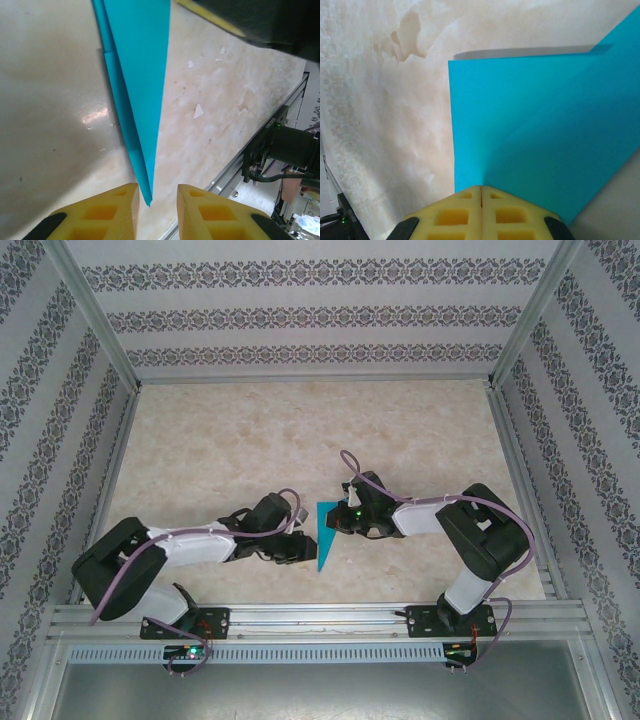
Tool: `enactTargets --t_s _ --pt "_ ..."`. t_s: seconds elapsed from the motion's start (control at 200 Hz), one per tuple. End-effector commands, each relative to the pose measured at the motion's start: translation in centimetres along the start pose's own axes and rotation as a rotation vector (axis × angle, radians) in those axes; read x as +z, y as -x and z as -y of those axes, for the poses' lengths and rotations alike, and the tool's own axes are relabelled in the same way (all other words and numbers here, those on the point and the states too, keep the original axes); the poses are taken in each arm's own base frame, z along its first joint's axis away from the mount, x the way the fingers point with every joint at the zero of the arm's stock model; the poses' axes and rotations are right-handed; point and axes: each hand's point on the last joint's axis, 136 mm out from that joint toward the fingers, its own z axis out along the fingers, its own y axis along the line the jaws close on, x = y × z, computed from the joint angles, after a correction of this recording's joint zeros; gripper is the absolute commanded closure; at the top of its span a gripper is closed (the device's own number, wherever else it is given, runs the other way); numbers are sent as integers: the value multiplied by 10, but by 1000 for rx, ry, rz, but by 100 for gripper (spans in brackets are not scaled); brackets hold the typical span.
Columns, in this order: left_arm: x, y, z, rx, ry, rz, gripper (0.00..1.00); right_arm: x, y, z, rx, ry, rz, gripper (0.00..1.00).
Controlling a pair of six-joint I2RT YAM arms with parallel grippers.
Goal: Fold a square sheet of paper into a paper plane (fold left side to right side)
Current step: Perform the fifth fold on the wing at the bottom-center of the table.
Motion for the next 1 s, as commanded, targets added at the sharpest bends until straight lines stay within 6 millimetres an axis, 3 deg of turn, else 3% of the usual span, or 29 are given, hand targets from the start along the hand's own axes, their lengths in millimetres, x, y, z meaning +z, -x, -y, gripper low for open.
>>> enactTargets --t_s 0.0,0.14,0.245,0.5,0.994 --pt "-8 5 13 50 -7 -6 78 1 -42 70 78 -250 -107 100" --pt "4 4 41 99 -93 -60 85 1 -42 70 82 -254 -107 100" --pt "18 1 47 107 -117 -100 89 2 -43 70 81 -254 -110 100" --pt "41 -2 27 71 -79 -128 90 2 -44 71 80 -258 -116 100" --pt "52 -18 -2 19 -48 -151 90 1 -44 74 79 -271 -116 100"
